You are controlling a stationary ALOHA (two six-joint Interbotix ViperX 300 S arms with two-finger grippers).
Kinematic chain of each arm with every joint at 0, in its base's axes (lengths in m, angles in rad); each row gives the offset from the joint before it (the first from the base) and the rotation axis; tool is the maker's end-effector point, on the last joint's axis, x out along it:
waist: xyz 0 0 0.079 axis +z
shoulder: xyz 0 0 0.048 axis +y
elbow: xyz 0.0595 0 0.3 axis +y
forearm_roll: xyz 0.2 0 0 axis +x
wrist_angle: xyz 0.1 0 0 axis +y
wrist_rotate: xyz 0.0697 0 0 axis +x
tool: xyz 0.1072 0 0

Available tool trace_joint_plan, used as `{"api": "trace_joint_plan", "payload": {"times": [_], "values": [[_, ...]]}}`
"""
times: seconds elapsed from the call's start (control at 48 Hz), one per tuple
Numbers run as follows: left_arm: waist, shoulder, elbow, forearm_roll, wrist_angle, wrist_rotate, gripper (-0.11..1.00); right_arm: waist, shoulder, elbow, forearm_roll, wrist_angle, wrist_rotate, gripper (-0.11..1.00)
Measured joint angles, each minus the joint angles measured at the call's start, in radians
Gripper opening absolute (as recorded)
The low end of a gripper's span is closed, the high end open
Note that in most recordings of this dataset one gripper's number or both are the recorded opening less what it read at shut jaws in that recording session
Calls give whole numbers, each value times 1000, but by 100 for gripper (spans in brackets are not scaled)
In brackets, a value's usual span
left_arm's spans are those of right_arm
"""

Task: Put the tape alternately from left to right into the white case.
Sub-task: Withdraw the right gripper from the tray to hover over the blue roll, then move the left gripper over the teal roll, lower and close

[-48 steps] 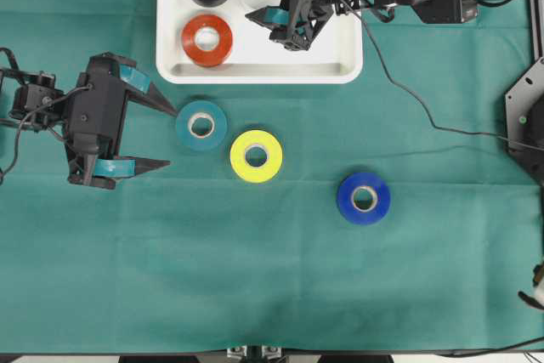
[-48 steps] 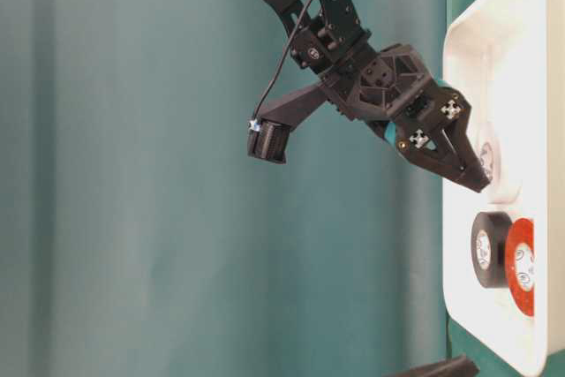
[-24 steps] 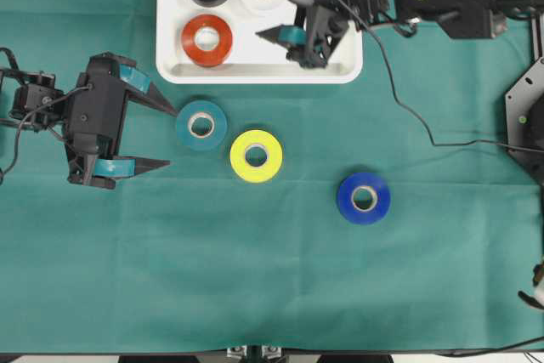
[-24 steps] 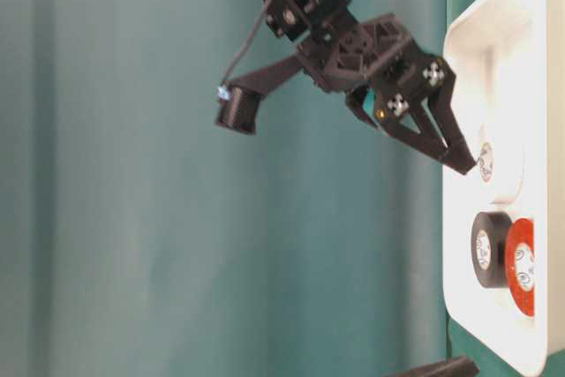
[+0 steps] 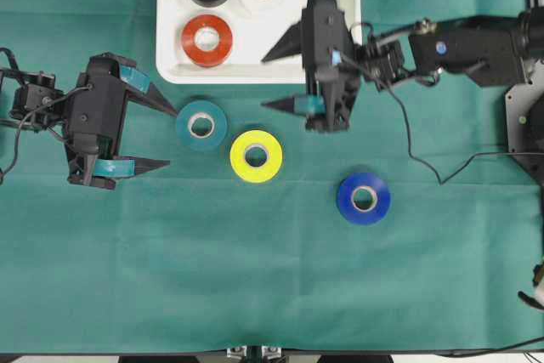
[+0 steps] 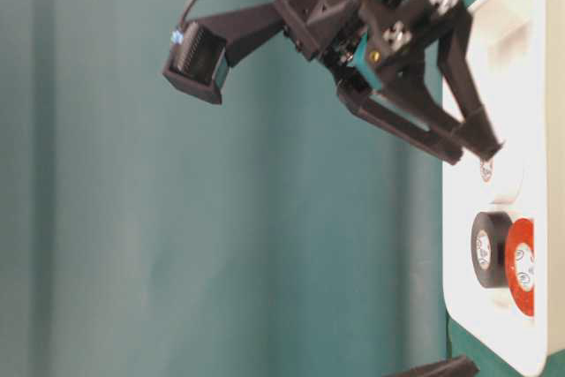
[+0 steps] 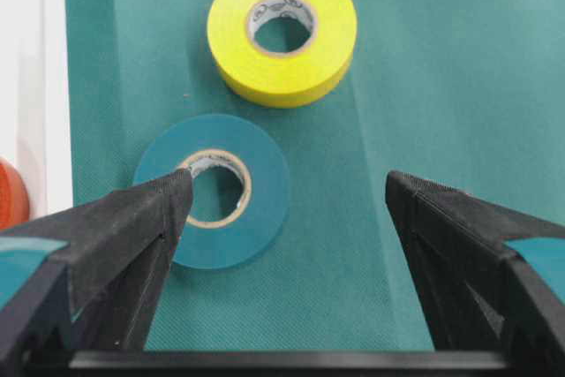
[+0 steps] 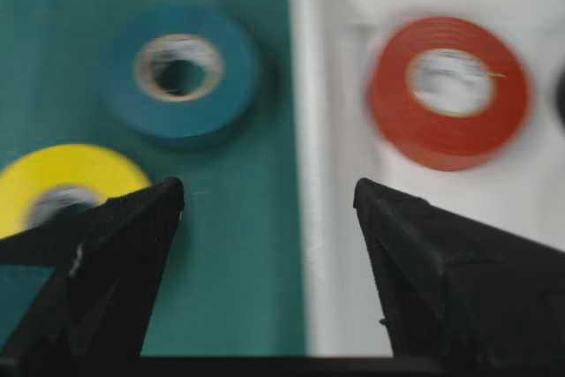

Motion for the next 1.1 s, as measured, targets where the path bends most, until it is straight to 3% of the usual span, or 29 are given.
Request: {"api": "trace_joint_plan", "payload": {"times": [0.416,1.104], "values": [[0,-2,0,0,0,0,68,100,-18,37,0,0,3,81],[0,40,-3,0,0,-8,68,138,-43,78,0,0,6,81]]}}
